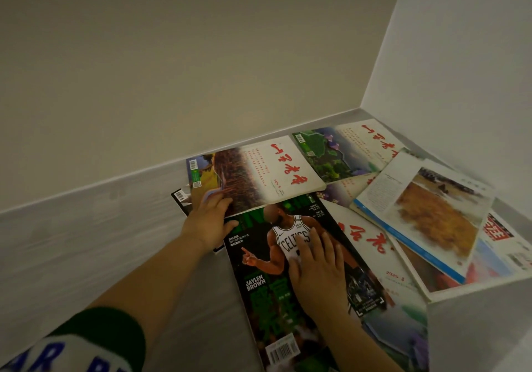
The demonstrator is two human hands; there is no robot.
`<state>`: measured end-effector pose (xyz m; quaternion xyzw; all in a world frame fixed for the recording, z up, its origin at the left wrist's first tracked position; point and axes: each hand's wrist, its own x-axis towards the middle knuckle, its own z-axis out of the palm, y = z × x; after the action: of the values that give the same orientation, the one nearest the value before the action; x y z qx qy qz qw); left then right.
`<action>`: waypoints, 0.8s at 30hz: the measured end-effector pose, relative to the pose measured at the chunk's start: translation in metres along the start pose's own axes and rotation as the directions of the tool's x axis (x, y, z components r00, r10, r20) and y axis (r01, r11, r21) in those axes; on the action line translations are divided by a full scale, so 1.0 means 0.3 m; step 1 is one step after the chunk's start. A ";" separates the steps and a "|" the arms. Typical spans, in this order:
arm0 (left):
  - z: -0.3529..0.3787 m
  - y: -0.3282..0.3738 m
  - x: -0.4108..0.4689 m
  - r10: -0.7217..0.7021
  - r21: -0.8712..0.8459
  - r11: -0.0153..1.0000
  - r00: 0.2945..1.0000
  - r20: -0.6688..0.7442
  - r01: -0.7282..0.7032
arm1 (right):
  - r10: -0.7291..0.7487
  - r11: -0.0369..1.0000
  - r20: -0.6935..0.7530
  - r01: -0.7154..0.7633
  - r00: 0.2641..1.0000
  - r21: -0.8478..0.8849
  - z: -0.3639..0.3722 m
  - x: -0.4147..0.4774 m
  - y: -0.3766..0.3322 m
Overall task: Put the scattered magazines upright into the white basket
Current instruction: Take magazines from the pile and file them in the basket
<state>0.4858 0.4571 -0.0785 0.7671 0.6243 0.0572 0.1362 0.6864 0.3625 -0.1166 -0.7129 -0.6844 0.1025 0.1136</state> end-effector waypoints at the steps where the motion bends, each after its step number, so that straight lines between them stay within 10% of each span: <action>1: 0.000 0.003 0.014 -0.036 0.028 0.999 0.999 0.013 0.035 | 0.000 1.000 0.001 0.000 1.000 -0.002 -0.001 0.000 0.000; 9: -0.006 0.043 0.038 -0.034 0.458 0.889 0.996 0.084 -0.008 | -0.011 1.000 -0.001 0.011 1.000 0.007 -0.002 0.003 0.001; 18: -0.051 0.054 -0.158 -0.080 0.256 0.965 0.991 0.104 0.051 | 0.000 0.998 0.023 -0.001 1.000 0.066 -0.019 0.006 0.007; 22: -0.025 0.098 -0.309 -0.054 0.222 0.975 0.985 0.165 0.017 | -0.016 0.908 0.073 -0.016 0.997 0.419 -0.056 0.023 -0.057; 24: -0.020 0.125 -0.377 -0.037 0.231 0.973 0.982 0.183 -0.006 | -0.065 0.672 0.204 -0.108 0.977 0.733 -0.082 0.016 -0.137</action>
<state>0.4953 0.3409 -0.0529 0.7747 0.6173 -0.0887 0.1046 0.6549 0.3683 -0.0807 -0.5985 -0.5835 0.4478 0.3174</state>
